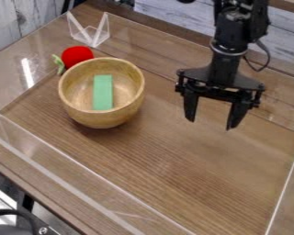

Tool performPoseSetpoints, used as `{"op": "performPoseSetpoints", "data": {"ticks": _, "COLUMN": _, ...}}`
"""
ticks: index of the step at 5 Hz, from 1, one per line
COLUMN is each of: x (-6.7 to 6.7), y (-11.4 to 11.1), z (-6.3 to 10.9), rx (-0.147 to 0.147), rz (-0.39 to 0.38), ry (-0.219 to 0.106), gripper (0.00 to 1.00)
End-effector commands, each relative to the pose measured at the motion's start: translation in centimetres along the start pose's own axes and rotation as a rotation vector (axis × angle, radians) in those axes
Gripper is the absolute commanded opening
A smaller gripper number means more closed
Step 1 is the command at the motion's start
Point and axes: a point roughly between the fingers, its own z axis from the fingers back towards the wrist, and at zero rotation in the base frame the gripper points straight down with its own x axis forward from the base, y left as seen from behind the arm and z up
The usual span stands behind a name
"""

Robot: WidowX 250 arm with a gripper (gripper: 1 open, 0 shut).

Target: Put the green block in the brown bowl

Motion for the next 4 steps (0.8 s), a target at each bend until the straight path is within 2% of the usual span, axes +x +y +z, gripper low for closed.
{"op": "performPoseSetpoints", "data": {"ticks": 1, "x": 0.2, "y": -1.0, "z": 0.3, "rx": -0.033, "rz": 0.015, "ry": -0.047, "gripper": 1.00}}
{"op": "performPoseSetpoints", "data": {"ticks": 2, "x": -0.2, "y": -1.7, "z": -1.5, "rx": -0.017, "rz": 0.015, "ry": -0.033, "gripper": 1.00}}
{"op": "performPoseSetpoints", "data": {"ticks": 3, "x": 0.7, "y": -1.6, "z": -0.3, "rx": -0.003, "rz": -0.020, "ry": -0.035, "gripper": 1.00}}
{"op": "performPoseSetpoints", "data": {"ticks": 4, "x": 1.4, "y": -1.3, "z": 0.8, "rx": -0.003, "rz": -0.035, "ry": -0.041, "gripper": 1.00}}
